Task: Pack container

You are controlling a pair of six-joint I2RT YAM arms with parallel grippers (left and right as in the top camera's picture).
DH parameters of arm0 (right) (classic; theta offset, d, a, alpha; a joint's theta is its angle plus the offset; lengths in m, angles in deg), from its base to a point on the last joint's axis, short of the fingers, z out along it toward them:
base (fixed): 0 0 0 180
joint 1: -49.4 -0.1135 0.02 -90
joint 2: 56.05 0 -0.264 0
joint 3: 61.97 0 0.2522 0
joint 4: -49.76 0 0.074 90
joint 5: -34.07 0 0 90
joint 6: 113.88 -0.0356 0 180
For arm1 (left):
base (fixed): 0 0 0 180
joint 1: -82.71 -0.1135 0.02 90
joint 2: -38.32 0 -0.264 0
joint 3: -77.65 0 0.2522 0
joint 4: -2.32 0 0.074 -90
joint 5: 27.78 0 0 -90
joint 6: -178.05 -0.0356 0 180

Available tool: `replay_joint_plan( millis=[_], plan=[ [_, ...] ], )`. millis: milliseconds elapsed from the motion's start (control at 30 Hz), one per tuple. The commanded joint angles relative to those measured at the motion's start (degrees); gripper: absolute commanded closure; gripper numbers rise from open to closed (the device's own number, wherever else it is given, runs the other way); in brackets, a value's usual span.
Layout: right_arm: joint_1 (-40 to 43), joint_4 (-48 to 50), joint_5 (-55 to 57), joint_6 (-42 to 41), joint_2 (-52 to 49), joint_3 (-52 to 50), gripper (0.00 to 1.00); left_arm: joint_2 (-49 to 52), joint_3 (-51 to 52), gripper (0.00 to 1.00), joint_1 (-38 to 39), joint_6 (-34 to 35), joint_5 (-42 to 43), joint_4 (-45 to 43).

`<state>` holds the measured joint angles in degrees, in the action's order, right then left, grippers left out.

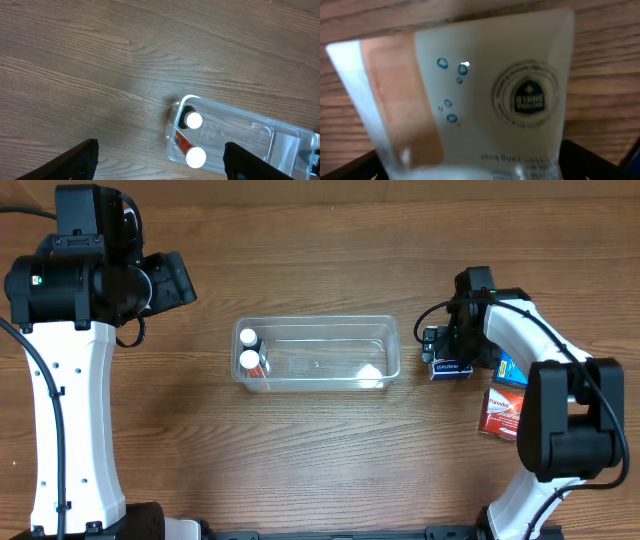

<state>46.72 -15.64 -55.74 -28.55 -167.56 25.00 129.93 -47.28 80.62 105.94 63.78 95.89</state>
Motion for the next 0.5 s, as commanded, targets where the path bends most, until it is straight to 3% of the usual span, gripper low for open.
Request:
replay_joint_plan(
  millis=[0, 200, 467],
  plan=[
    [0.1, 0.4, -0.3, 0.1, 0.3, -0.2, 0.00, 0.0, -1.0, 0.18, -0.2, 0.3, 0.9, 0.3],
    [0.1, 0.3, 0.2, 0.1, 0.3, 0.0, 0.16, 0.0, -1.0, 0.18, -0.2, 0.3, 0.9, 0.7],
    [0.1, -4.1, 0.2, -0.1, 2.4, 4.3, 0.22, 0.0, -1.0, 0.19, -0.2, 0.3, 0.8, 0.8]
  ],
)
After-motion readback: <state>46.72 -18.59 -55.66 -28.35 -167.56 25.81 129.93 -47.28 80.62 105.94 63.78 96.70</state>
